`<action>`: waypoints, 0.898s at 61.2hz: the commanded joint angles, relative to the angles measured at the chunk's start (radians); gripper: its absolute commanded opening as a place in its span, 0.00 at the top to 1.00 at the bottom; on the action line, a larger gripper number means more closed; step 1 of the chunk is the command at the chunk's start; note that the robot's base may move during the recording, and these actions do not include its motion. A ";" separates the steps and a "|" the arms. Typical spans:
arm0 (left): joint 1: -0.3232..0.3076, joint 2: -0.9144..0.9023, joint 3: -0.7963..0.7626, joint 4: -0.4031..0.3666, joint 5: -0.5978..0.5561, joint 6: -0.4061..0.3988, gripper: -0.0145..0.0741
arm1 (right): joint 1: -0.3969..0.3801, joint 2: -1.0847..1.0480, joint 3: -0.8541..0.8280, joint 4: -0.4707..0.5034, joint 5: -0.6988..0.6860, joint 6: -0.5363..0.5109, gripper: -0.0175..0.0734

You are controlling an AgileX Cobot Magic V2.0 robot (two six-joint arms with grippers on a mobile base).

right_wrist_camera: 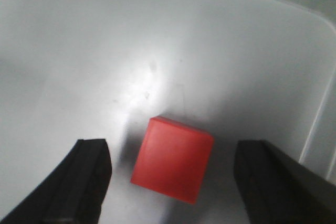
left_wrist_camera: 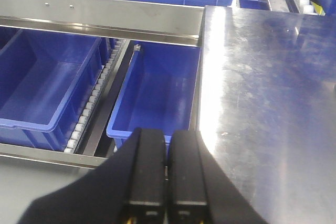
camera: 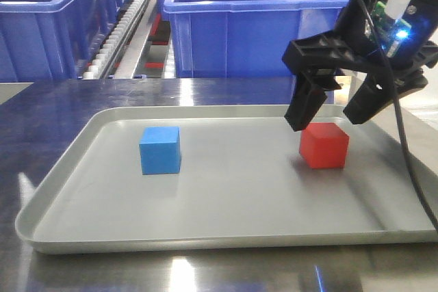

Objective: Sort and place red and blue blocks on shelf
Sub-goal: 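Close the right gripper around the red cube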

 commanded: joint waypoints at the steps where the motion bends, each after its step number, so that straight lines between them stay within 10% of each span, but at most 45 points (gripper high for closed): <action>1: -0.001 -0.010 0.026 -0.001 -0.062 -0.004 0.70 | -0.005 -0.034 -0.035 -0.004 -0.046 -0.003 0.15; 55: -0.001 -0.010 0.026 -0.001 -0.062 -0.004 0.70 | -0.002 0.045 -0.035 -0.004 -0.051 -0.003 0.16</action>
